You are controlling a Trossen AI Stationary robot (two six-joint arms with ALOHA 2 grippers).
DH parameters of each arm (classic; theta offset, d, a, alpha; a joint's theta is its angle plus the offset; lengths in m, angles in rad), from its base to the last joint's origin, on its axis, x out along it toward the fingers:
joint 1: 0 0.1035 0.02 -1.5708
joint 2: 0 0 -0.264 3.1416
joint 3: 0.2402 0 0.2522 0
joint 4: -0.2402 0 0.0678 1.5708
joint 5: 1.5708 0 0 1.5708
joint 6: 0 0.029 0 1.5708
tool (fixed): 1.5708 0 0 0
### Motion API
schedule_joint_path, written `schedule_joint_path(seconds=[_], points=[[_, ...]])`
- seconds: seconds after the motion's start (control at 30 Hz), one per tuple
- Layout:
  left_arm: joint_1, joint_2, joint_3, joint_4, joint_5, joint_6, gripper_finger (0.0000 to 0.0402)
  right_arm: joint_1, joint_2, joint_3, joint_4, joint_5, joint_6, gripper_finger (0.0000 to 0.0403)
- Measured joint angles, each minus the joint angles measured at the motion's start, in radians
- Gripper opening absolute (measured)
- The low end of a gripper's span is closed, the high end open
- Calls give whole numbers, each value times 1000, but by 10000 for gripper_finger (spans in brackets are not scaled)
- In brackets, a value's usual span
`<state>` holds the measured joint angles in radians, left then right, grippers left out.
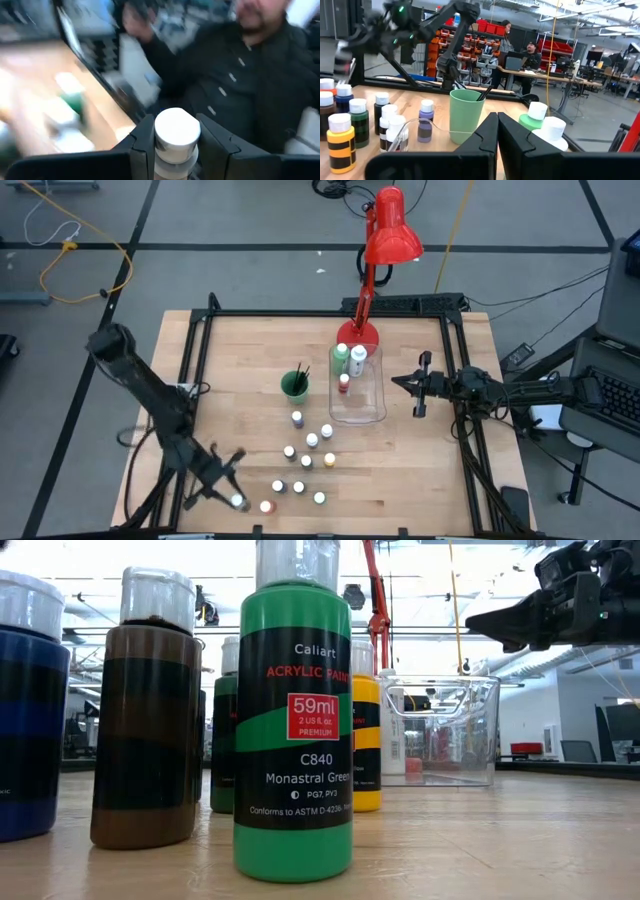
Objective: Pick & Place Paint Supplies
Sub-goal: Put the gray paint bottle into the transparent bin
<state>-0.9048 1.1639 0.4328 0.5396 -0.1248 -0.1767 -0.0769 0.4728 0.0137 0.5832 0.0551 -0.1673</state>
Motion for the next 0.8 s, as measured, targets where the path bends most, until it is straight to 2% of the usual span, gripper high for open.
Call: schedule_joint_path(seconds=[0.1, 0.17, 0.27, 0.33, 0.4, 0.47, 0.57, 0.67, 0.8], points=[[86, -148, 94, -180, -27, 101, 98, 0, 2, 0, -7, -3, 26, 4], [153, -218, 174, -267, -95, 170, 98, 0, 4, 0, -8, -3, 35, 4], [291, -254, 301, -352, -250, 253, 98, 0, 6, 0, -7, -4, 35, 4], [416, -233, 376, -426, -267, 271, 98, 0, 8, 0, -5, -4, 36, 4], [553, -180, 441, -456, -189, 273, 98, 0, 8, 0, -5, -4, 41, 4], [677, -108, 492, -453, -38, 262, 98, 0, 10, 0, -5, -4, 51, 4], [799, 47, 565, -349, 154, 229, 98, 0, 13, 0, -5, -4, 51, 4], [850, 224, 650, -279, 182, 224, 98, 0, 15, 0, -7, -4, 51, 4], [883, 436, 799, -291, 180, 247, 98, 0, 16, 0, -43, -7, 51, 4]])
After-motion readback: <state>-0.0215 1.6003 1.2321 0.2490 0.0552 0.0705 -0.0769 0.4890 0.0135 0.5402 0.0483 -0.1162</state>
